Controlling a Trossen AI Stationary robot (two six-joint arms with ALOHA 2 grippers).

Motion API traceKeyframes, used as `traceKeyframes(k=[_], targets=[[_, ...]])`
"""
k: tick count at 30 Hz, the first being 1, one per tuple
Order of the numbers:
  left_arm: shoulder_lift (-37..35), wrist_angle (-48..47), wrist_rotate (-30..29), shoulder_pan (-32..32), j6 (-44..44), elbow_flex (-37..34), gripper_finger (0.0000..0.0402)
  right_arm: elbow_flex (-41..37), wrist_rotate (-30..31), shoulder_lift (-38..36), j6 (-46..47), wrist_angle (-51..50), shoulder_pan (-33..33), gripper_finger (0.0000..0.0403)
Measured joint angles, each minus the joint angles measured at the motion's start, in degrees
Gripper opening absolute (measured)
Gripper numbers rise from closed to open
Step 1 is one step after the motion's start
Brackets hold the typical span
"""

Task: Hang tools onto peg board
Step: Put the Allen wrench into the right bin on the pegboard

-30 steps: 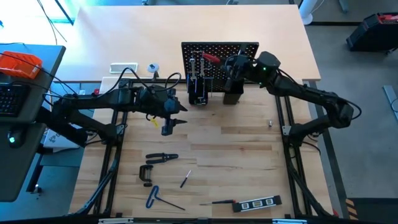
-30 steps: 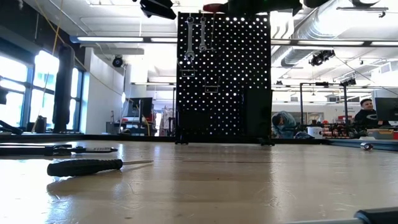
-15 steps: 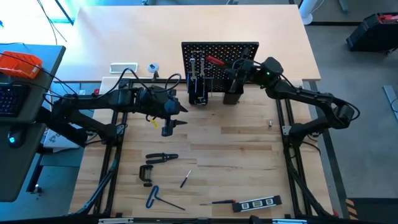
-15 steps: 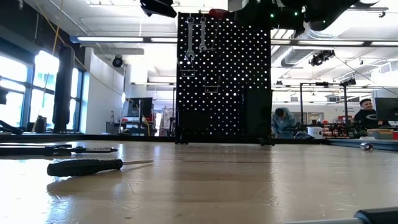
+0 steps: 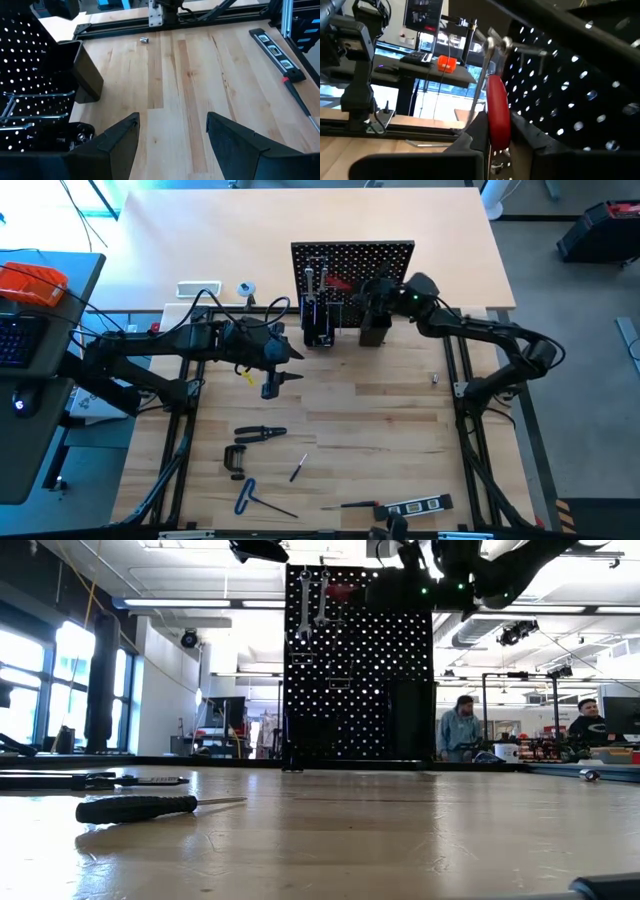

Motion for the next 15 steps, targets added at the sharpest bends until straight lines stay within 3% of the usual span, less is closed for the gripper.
traceKeyframes(k=[9,15], targets=[[0.00,0.02,-0.01,0.00,0.02,0.00,0.0222,0.00,1.20,0.96,2.96,1.06,0.00,0.0036],[0.00,0.57,-0.02,0.00,0.03,0.00,0.0222,0.00,7.05,0.96,2.40,-1.13,1.59,0.0044]])
